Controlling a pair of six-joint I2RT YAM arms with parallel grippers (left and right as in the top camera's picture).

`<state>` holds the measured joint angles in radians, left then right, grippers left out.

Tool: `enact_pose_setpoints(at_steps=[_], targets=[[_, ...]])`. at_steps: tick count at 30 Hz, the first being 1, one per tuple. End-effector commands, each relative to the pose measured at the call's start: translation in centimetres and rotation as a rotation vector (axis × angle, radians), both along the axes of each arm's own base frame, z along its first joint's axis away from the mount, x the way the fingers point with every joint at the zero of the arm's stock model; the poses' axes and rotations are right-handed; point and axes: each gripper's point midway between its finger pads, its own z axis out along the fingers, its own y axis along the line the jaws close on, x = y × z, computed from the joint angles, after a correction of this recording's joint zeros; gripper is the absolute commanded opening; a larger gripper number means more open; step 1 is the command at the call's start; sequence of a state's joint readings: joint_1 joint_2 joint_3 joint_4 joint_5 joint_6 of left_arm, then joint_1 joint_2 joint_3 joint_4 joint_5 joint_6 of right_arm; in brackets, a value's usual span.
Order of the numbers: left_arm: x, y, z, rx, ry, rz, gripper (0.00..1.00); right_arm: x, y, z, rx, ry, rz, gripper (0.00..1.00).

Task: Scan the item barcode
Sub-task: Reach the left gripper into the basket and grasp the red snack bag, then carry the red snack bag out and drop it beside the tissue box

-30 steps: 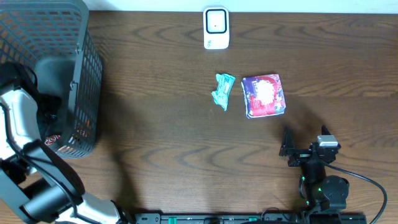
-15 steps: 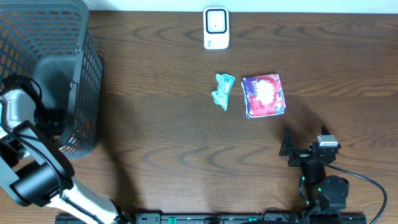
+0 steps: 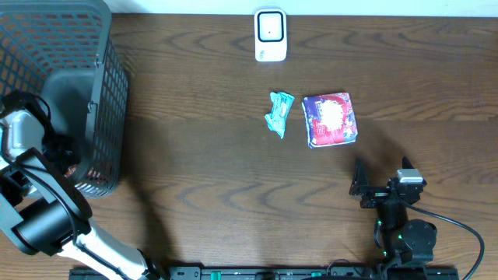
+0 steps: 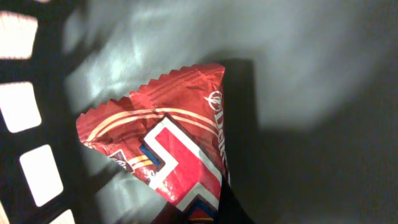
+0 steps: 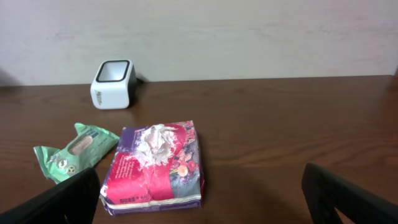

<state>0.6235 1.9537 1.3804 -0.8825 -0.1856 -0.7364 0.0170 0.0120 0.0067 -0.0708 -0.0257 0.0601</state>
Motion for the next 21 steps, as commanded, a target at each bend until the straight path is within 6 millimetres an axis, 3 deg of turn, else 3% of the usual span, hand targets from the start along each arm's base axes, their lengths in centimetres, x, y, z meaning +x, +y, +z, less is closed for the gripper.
enact_pose_setpoints(at_steps=[1, 6, 9, 10, 13, 16, 18, 21], targets=[[2.4, 1.5, 5.2, 0.086, -0.132, -0.036, 0.07, 0.0, -0.2, 0.0, 0.010, 0.000, -0.009, 0.99], [8.0, 0.5, 15.3, 0.118, -0.565, -0.109, 0.07, 0.0, -0.2, 0.0, 0.010, 0.000, -0.009, 0.99], [11.2, -1.9, 23.8, 0.125, -0.909, -0.244, 0.08, 0.0, -0.2, 0.0, 0.010, 0.000, -0.009, 0.99], [12.1, -3.5, 28.5, 0.143, -1.075, -0.314, 0.07, 0.0, -0.2, 0.0, 0.010, 0.000, -0.009, 0.99], [12.1, -6.7, 36.9, 0.204, -1.333, -0.424, 0.08, 0.0, -0.2, 0.0, 0.010, 0.000, -0.009, 0.99], [11.3, -11.1, 43.7, 0.303, -1.517, -0.598, 0.07, 0.0, -0.2, 0.0, 0.010, 0.000, -0.009, 0.99], [10.7, -14.9, 46.9, 0.380, -1.588, -0.759, 0.08, 0.0, -0.2, 0.0, 0.010, 0.000, -0.009, 0.99], [10.3, -20.6, 48.2, 0.425, -1.610, -0.988, 0.07, 0.0, -0.2, 0.0, 0.010, 0.000, -0.009, 0.99]])
